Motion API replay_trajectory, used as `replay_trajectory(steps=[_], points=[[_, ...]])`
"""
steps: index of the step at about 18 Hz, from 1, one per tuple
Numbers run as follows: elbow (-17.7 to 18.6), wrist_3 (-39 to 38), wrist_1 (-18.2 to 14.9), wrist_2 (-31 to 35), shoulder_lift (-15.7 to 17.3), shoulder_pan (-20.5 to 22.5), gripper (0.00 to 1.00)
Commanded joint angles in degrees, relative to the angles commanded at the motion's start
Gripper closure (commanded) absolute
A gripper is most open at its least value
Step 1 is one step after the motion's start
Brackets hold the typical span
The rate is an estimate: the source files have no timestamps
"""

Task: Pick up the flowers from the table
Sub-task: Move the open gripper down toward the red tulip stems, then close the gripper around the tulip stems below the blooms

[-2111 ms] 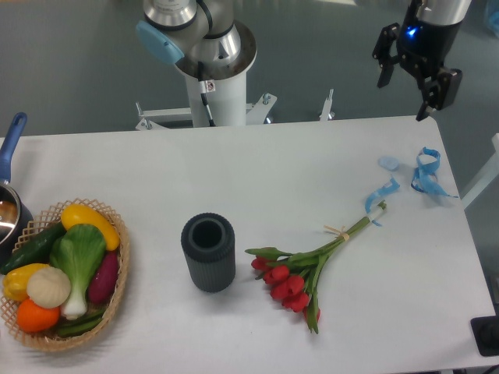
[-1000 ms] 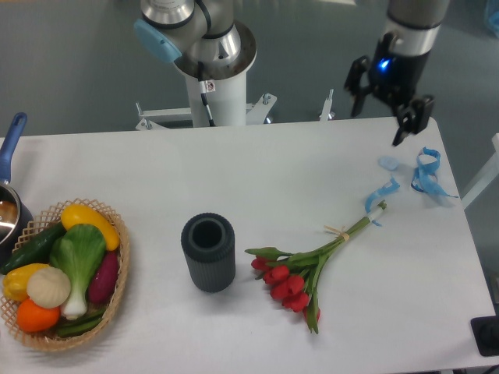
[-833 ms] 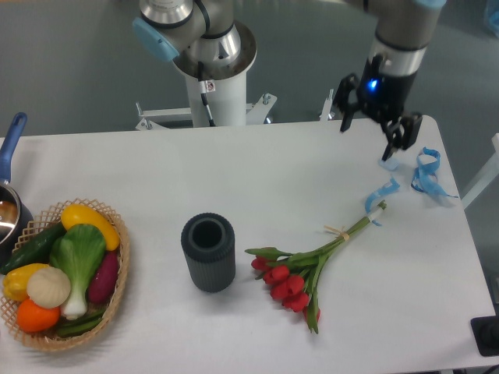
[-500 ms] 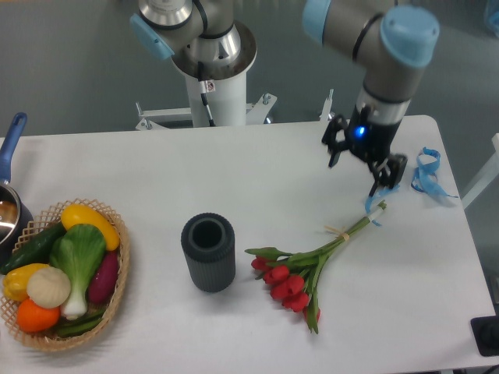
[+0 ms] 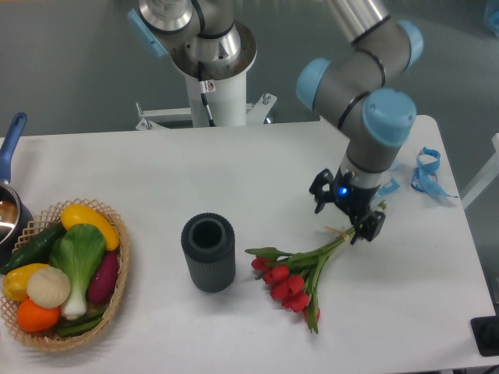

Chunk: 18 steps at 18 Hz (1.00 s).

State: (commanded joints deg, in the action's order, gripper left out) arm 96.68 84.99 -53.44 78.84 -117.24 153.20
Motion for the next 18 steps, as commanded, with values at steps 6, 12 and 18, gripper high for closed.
replay_trajectory(steps=[6, 12, 18], points=[[-0.7, -2.5, 1.7, 0.0, -3.0, -1.6, 0.00], [0.1, -5.0, 4.2, 1.5, -4.7, -2.9, 0.00], [-0.5, -7.6, 5.5, 2.0, -4.8, -3.3, 0.59]])
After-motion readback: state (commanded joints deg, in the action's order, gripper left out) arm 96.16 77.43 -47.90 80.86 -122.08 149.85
